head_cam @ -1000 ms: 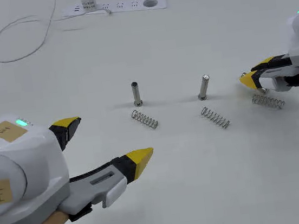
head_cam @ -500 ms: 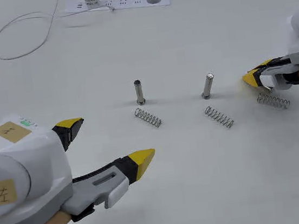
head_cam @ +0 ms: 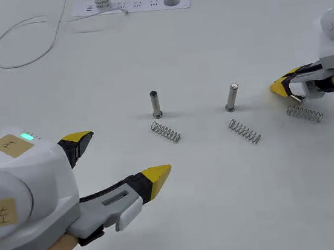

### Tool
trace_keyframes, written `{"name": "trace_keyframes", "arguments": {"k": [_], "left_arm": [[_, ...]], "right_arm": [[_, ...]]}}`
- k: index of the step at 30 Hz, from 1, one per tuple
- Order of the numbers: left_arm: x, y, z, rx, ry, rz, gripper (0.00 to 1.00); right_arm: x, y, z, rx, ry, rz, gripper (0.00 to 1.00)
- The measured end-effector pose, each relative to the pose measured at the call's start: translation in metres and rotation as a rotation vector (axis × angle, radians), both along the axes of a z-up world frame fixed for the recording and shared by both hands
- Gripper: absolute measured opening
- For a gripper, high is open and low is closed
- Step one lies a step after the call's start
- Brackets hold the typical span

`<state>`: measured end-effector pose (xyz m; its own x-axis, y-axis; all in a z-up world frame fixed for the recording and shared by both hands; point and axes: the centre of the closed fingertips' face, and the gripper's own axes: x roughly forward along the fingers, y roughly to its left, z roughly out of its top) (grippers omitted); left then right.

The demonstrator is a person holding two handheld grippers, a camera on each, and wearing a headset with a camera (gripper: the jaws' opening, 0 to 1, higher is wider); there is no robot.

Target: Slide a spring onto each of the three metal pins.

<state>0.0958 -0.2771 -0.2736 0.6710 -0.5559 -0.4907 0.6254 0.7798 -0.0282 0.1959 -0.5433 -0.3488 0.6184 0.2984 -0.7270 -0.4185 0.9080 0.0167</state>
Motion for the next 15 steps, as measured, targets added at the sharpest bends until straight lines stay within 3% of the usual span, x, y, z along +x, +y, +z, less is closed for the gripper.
{"name": "trace_keyframes", "arguments": {"k": [7, 15], "left_arm": [[0.0, -0.001, 0.003, -0.006, -0.009, 0.003, 0.75], [0.0, -0.004, 0.007, -0.018, -0.02, -0.002, 0.75]], "right_arm": [[0.001, 0.001, 0.016, 0.02, -0.034, -0.012, 0.08], [-0.005, -0.003, 0.028, 0.002, -0.052, -0.014, 0.08]]}}
